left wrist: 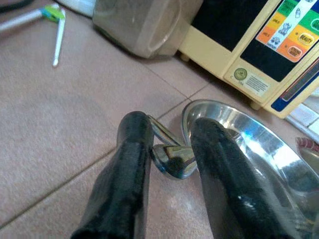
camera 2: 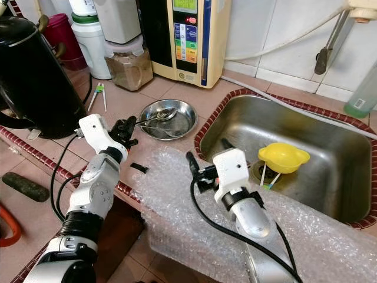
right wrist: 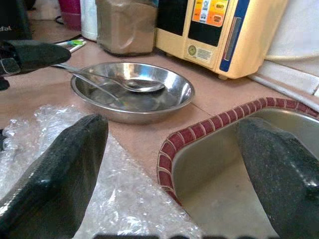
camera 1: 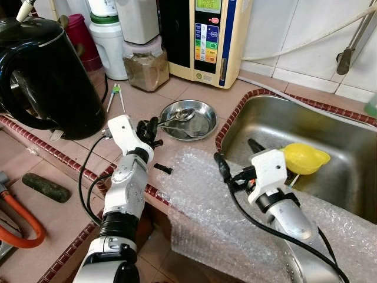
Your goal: Kitchen organization
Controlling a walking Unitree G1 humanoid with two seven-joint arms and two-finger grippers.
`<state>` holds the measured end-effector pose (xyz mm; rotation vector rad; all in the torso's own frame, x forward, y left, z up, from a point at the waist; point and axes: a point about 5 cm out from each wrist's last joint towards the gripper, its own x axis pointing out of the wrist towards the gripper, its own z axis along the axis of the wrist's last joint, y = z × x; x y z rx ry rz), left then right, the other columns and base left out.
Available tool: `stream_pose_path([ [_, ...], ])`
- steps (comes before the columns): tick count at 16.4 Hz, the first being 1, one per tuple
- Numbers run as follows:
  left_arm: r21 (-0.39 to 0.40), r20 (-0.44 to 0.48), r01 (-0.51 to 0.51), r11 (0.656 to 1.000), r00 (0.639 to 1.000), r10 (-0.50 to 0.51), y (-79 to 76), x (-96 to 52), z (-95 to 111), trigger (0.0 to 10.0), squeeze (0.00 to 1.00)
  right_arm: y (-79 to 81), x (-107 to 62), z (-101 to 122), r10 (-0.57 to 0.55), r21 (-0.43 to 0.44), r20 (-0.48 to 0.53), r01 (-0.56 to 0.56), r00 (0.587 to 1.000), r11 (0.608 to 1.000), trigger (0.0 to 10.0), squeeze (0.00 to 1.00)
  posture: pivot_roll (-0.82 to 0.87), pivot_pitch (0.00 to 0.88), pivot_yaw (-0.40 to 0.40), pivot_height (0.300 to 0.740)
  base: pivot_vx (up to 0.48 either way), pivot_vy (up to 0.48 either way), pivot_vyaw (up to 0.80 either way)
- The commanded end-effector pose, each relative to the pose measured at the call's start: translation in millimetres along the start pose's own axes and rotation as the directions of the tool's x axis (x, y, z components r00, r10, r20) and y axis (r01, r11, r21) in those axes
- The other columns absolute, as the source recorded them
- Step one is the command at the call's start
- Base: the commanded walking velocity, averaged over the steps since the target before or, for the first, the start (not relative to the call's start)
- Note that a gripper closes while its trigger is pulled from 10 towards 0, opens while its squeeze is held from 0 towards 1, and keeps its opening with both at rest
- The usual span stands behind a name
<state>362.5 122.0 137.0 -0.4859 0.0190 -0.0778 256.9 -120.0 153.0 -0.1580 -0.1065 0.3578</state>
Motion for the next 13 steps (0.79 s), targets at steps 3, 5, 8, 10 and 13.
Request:
stream_pose_path([
  [3, -0.062, -0.019, -0.016, 0.998, 1.0, 0.015, 0.4, 5.7, 4.3, 0.0, 0.0, 1.3, -1.0, 4.5, 0.012, -0.007, 0.014, -0.012, 1.0, 1.0, 10.0, 0.0, -0.14, 0.073, 0.08, 0.74, 0.0, 0.0, 0.0],
  [5, -0.102, -0.027, -0.029, 0.994, 0.999, 0.026, 0.3, 7.8, 7.4, 0.0, 0.0, 0.9, -0.1, 4.6, 0.013, -0.008, 0.015, -0.013, 1.0, 1.0, 10.0, 0.0, -0.13, 0.07, 0.081, 0.74, 0.0, 0.0, 0.0],
  [8, -0.11, 0.001, -0.031, 0.993, 1.0, 0.031, -1.4, 9.0, 17.2, 0.0, 0.0, 1.0, 0.9, 3.9, 0.013, -0.006, 0.015, -0.013, 1.0, 1.0, 10.0, 0.0, -0.13, 0.068, 0.083, 0.74, 0.0, 0.0, 0.0],
  [10, -0.101, 0.048, -0.013, 0.995, 0.999, 0.018, -4.7, 8.6, 31.4, 0.0, 0.0, 0.8, 1.0, 3.0, 0.011, -0.005, 0.013, -0.011, 1.0, 1.0, 10.0, 0.0, -0.13, 0.068, 0.083, 0.74, 0.0, 0.0, 0.0],
  [13, -0.047, 0.09, 0.082, 0.996, 0.993, -0.078, -13.2, 6.7, 41.3, 0.0, 0.0, 1.7, 0.9, 2.2, 0.009, 0.001, 0.011, -0.009, 1.0, 1.0, 10.0, 0.0, -0.12, 0.074, 0.082, 0.74, 0.0, 0.0, 0.0],
])
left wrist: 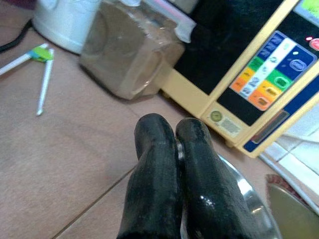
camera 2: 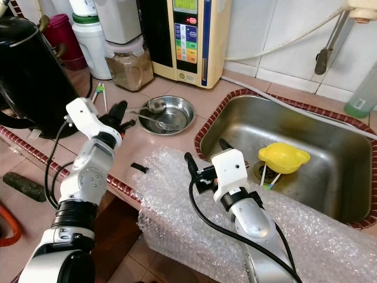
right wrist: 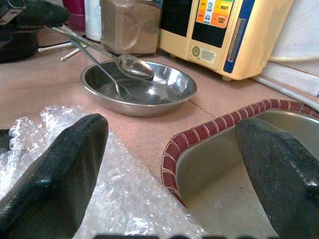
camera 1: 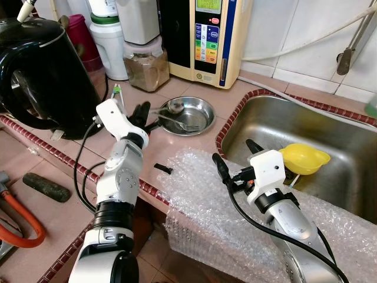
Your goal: Kitchen organization
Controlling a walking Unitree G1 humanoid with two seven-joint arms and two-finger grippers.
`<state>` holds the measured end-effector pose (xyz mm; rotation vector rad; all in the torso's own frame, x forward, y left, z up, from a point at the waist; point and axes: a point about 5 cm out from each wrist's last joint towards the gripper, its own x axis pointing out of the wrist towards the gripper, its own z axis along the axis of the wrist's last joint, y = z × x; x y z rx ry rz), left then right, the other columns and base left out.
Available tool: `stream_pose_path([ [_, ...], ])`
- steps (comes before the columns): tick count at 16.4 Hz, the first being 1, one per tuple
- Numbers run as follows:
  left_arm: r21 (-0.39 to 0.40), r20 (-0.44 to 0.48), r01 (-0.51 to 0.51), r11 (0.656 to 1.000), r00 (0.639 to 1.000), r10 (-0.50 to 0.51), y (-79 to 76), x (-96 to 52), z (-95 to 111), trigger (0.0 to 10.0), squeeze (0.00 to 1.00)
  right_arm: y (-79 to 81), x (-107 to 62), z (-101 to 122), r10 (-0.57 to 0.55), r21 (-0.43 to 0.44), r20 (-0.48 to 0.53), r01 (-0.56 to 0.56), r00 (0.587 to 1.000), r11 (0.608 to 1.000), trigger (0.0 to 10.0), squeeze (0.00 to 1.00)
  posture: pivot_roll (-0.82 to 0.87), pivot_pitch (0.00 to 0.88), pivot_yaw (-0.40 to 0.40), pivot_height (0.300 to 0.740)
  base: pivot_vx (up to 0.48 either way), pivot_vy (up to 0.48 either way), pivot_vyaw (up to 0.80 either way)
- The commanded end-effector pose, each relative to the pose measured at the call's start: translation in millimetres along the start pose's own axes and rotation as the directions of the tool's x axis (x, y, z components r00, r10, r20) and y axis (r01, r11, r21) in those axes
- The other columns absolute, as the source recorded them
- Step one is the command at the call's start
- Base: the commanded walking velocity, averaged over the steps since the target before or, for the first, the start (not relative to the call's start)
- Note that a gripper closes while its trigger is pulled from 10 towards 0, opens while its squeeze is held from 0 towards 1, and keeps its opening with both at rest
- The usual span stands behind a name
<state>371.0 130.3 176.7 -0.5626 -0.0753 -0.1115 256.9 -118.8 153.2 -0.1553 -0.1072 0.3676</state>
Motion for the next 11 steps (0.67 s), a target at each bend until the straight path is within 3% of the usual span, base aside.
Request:
stream_pose_path([
  [1, 0.02, -0.004, 0.027, 0.999, 1.0, -0.027, -2.6, -1.5, 2.0, 0.0, 0.0, -0.3, 0.6, 2.8, -0.008, 0.0, 0.015, 0.008, 1.0, 1.0, 10.0, 0.0, -0.12, 0.074, 0.082, 0.74, 0.0, 0.0, 0.0],
  [5, 0.108, 0.013, 0.151, 0.983, 0.988, -0.153, -13.2, -4.0, 9.4, 0.0, 0.0, -10.8, 0.7, 5.5, -0.068, 0.017, 0.031, 0.067, 0.997, 0.998, 10.0, 0.0, -0.12, 0.076, 0.082, 0.74, 0.0, 0.0, 0.0],
  [7, 0.173, 0.017, 0.267, 0.948, 0.962, -0.273, -27.2, -4.9, 15.6, 0.0, 0.0, -16.2, 1.6, 8.2, -0.104, 0.015, 0.05, 0.104, 0.993, 0.994, 10.0, 0.0, -0.12, 0.077, 0.079, 0.74, 0.0, 0.0, 0.0],
  [11, 0.303, 0.083, 0.244, 0.921, 0.956, -0.281, -29.4, -4.2, 29.9, 0.0, 0.0, -18.5, 1.9, 6.9, -0.116, 0.012, 0.045, 0.116, 0.992, 0.993, 10.0, 0.0, -0.12, 0.077, 0.077, 0.74, 0.0, 0.0, 0.0],
])
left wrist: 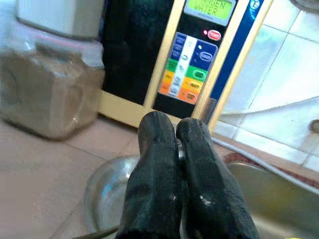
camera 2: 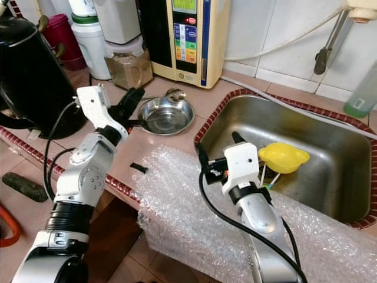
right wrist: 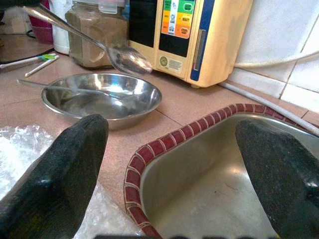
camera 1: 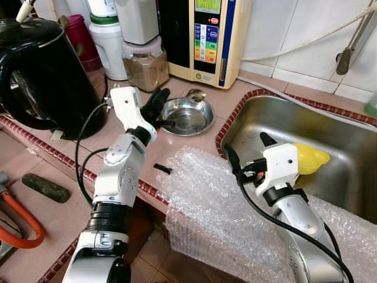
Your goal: Kitchen organization
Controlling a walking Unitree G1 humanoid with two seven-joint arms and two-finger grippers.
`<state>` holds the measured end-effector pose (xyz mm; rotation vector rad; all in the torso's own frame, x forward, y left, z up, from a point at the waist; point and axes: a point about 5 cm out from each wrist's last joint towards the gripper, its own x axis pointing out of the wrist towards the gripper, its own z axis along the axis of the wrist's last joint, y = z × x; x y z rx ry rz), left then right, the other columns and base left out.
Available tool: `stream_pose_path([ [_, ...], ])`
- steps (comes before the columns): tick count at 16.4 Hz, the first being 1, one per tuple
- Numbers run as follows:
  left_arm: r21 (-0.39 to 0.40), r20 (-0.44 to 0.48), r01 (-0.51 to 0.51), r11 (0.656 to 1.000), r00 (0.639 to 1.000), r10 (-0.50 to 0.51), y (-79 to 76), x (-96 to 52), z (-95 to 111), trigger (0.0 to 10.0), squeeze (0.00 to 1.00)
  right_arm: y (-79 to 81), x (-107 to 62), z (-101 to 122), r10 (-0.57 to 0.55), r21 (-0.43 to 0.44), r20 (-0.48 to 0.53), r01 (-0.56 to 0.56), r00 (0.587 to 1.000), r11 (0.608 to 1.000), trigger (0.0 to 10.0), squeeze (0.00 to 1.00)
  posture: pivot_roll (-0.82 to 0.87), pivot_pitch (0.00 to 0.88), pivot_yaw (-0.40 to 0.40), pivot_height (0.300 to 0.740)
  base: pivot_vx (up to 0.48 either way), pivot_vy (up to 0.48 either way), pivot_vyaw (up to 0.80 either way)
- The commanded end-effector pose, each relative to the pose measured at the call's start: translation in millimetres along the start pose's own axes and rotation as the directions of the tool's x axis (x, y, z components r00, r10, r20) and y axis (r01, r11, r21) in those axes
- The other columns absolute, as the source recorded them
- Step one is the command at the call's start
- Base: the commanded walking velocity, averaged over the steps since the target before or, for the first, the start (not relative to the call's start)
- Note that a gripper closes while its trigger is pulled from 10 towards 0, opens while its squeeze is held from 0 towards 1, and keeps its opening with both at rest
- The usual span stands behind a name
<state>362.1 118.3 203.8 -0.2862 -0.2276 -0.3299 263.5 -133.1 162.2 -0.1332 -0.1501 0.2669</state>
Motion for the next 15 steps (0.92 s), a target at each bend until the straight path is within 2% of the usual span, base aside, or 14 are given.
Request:
stream_pose_path([
  [1, 0.089, 0.091, -0.028, 0.996, 0.996, 0.02, 3.7, 2.0, 19.6, 0.0, 0.0, -1.8, 0.3, 0.5, -0.015, -0.001, 0.008, 0.015, 1.0, 1.0, 10.0, 0.0, -0.12, 0.077, 0.077, 0.74, 0.0, 0.0, 0.0],
  [2, 0.082, 0.105, -0.032, 0.996, 0.994, 0.023, 4.6, 2.6, 22.5, 0.0, 0.0, -2.1, 0.2, 0.5, -0.016, 0.0, 0.009, 0.016, 1.0, 1.0, 10.0, 0.0, -0.12, 0.077, 0.077, 0.74, 0.0, 0.0, 0.0],
  [4, 0.063, 0.08, 0.031, 0.998, 0.996, -0.036, -0.9, 5.6, 21.7, 0.0, 0.0, -1.9, 1.3, 3.3, -0.018, -0.001, 0.03, 0.018, 0.999, 1.0, 10.0, 0.0, -0.12, 0.077, 0.076, 0.74, 0.0, 0.0, 0.0],
  [5, 0.055, 0.065, 0.076, 0.996, 0.995, -0.079, -7.0, 6.2, 19.7, 0.0, 0.0, -2.0, 2.3, 6.5, -0.016, -0.001, 0.046, 0.016, 0.999, 1.0, 10.0, 0.0, -0.12, 0.076, 0.075, 0.74, 0.0, 0.0, 0.0],
  [6, 0.046, 0.034, 0.163, 0.986, 0.986, -0.164, -19.3, 6.5, 14.9, 0.0, 0.0, -2.7, 3.7, 9.9, -0.014, -0.008, 0.062, 0.014, 0.998, 1.0, 10.0, 0.0, -0.12, 0.076, 0.075, 0.74, 0.0, 0.0, 0.0],
  [9, 0.041, -0.037, 0.327, 0.944, 0.945, -0.326, -44.4, 3.0, 4.8, 0.0, 0.0, -5.9, 4.6, 15.7, -0.025, -0.037, 0.099, 0.029, 0.995, 0.999, 10.0, 0.0, -0.12, 0.077, 0.076, 0.74, 0.0, 0.0, 0.0],
  [11, 0.039, -0.08, 0.429, 0.903, 0.902, -0.425, -61.2, -2.0, -3.9, 0.0, 0.0, -5.5, 8.0, 19.8, 0.018, -0.119, 0.114, -0.004, 0.993, 0.993, 10.0, 0.0, -0.13, 0.079, 0.08, 0.74, 0.0, 0.0, 0.0],
  [12, 0.021, -0.093, 0.472, 0.881, 0.879, -0.468, -70.6, -3.7, -6.6, 0.0, 0.0, -4.9, 12.1, 19.6, 0.076, -0.211, 0.102, -0.053, 0.992, 0.976, 10.0, 0.0, -0.13, 0.079, 0.08, 0.74, 0.0, 0.0, 0.0],
  [14, 0.028, -0.105, 0.514, 0.857, 0.854, -0.509, -79.2, -4.5, -8.1, 0.0, 0.0, -6.0, 18.3, 18.3, 0.151, -0.334, 0.08, -0.116, 0.985, 0.935, 10.0, 0.0, -0.13, 0.079, 0.09, 0.74, 0.0, 0.0, 0.0],
  [15, 0.012, -0.105, 0.536, 0.844, 0.84, -0.532, -85.0, -5.0, -7.7, 0.0, 0.0, -10.7, 24.7, 16.4, 0.189, -0.412, 0.061, -0.148, 0.98, 0.899, 10.0, 0.0, -0.13, 0.079, 0.09, 0.74, 0.0, 0.0, 0.0],
])
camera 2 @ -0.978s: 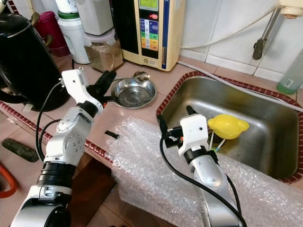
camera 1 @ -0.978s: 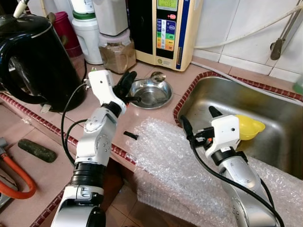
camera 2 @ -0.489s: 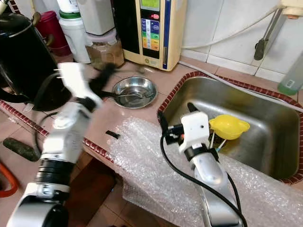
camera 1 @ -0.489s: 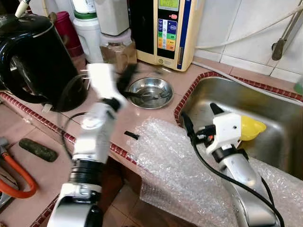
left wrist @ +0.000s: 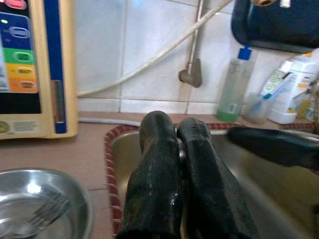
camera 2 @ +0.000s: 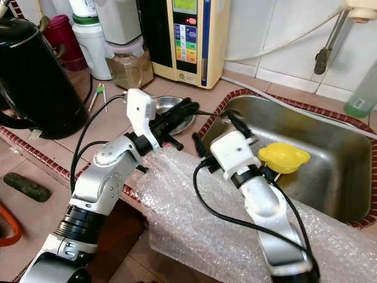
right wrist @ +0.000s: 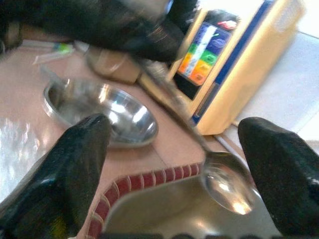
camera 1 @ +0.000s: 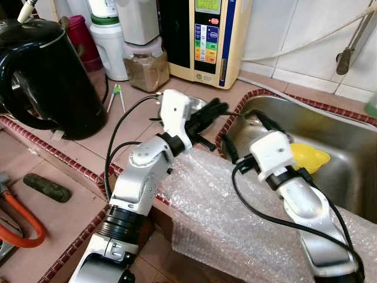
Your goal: Kitchen organization
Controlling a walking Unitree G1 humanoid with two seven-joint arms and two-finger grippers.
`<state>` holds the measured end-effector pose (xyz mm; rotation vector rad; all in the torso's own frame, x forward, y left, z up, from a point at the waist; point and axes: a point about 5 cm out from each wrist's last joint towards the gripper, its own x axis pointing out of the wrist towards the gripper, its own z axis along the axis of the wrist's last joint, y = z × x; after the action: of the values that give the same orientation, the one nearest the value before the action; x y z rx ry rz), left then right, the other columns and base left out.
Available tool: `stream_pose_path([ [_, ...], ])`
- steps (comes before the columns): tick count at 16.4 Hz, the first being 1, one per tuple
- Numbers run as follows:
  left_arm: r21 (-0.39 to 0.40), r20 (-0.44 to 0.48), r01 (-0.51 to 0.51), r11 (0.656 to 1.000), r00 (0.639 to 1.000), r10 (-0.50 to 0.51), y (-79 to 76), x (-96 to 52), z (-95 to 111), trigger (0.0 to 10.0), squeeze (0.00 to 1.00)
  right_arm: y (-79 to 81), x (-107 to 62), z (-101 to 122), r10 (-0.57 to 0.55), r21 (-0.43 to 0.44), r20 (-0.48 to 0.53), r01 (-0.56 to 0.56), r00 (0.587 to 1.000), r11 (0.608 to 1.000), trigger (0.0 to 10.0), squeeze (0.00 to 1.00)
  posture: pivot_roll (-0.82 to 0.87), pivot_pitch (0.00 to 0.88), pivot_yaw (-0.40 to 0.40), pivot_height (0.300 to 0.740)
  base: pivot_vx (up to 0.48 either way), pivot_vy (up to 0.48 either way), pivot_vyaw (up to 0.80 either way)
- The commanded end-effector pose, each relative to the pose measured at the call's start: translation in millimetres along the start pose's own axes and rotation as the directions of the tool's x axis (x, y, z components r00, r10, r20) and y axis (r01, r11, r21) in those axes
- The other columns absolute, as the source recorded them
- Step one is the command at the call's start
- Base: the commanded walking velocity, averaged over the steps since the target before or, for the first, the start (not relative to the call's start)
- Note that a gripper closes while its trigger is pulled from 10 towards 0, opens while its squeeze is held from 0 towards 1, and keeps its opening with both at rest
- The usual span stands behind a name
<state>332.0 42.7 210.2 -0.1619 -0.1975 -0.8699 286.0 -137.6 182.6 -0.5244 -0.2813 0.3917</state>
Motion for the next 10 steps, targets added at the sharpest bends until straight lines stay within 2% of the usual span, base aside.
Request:
stream_pose_path([
  [1, 0.005, 0.011, 0.041, 0.999, 0.999, -0.041, -6.3, 1.7, 5.3, 0.0, 0.0, -0.4, 4.3, -1.2, 0.038, -0.047, 0.009, -0.037, 0.999, 0.998, 10.0, 0.0, -0.13, 0.079, 0.09, 0.74, 0.0, 0.0, 0.0],
  [2, 0.003, 0.009, 0.054, 0.999, 0.999, -0.054, -8.4, 1.9, 5.8, 0.0, 0.0, -2.9, 6.6, -4.1, 0.047, -0.077, 0.004, -0.047, 0.999, 0.996, 10.0, 0.0, -0.13, 0.078, 0.095, 0.74, 0.0, 0.0, 0.0],
  [3, -0.007, 0.007, 0.07, 0.998, 0.998, -0.07, -11.7, 1.4, 7.3, 0.0, 0.0, -10.7, 13.1, -10.7, 0.058, -0.157, -0.006, -0.058, 0.998, 0.986, 10.0, 0.0, -0.13, 0.078, 0.095, 0.74, 0.0, 0.0, 0.0],
  [6, -0.013, -0.001, 0.086, 0.996, 0.996, -0.086, -14.3, -0.6, 6.5, 0.0, 0.0, -23.5, 28.4, -11.5, 0.014, -0.19, 0.012, -0.011, 1.0, 0.982, 10.0, 0.0, -0.11, 0.076, 0.093, 0.74, 0.0, 0.0, 0.0],
  [7, -0.016, -0.005, 0.089, 0.996, 0.996, -0.089, -15.3, -1.4, 5.7, 0.0, 0.0, -23.7, 34.9, -11.9, 0.014, -0.193, 0.017, -0.011, 1.0, 0.981, 0.0, 0.0, -0.11, 0.076, 0.093, 0.74, 0.0, 0.0, 0.0],
  [10, -0.017, -0.014, 0.093, 0.995, 0.996, -0.094, -16.9, -3.2, 5.0, 0.0, 0.0, -21.2, 44.3, -14.1, -0.005, -0.206, 0.019, 0.009, 1.0, 0.978, 0.0, 0.0, -0.1, 0.072, 0.09, 0.74, 0.0, 0.0, 0.0],
])
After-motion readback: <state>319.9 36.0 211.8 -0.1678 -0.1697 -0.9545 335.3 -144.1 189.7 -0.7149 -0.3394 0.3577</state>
